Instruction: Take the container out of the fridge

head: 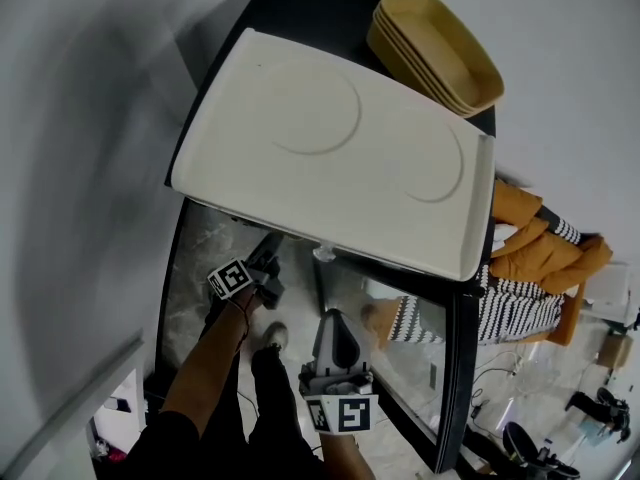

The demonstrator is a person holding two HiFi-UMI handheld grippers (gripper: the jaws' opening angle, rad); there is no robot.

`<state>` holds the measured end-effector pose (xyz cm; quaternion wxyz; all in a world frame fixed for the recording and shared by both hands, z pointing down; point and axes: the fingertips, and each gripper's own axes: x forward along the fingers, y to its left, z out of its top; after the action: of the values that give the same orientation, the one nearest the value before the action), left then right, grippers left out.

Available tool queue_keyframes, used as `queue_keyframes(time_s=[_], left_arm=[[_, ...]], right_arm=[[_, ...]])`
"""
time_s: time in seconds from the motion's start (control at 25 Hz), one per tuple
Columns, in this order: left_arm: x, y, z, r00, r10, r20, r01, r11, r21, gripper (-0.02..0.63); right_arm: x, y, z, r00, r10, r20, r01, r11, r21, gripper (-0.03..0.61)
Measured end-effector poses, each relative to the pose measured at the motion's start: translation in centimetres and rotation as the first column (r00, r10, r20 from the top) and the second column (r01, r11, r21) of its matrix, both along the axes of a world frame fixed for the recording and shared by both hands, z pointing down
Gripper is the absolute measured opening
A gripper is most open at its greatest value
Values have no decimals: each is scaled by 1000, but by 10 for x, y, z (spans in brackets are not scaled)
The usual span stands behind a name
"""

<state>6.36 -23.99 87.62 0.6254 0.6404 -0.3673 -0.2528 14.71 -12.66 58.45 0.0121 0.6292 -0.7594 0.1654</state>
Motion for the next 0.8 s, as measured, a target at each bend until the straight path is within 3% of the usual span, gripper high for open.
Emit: queue_keyframes(time_s=[0.16, 0.28, 0.44, 0.68, 0.8], left_arm=[[7, -4, -2, 997, -21, -72, 18, 999, -42, 281], [15, -7, -1, 998, 21, -58, -20, 1000, 15, 281], [18, -10, 4, 996, -22, -83, 18, 999, -49, 281], [28, -14, 3, 995, 11, -96, -13, 1000, -21, 279], [25, -14, 7, 996, -13, -89, 10, 999, -33, 223]], right_arm=[[0, 1, 5, 1000, -6, 5, 6, 1000, -8, 0], [0, 2, 9, 1000, -5, 11, 6, 1000, -15, 0], [3, 0, 9, 1000, -8, 11, 8, 1000, -15, 0], [7, -1, 17, 1000, -10, 7, 10, 1000, -23, 0], [12, -1, 19, 1000, 2, 9, -2, 1000, -25, 1]])
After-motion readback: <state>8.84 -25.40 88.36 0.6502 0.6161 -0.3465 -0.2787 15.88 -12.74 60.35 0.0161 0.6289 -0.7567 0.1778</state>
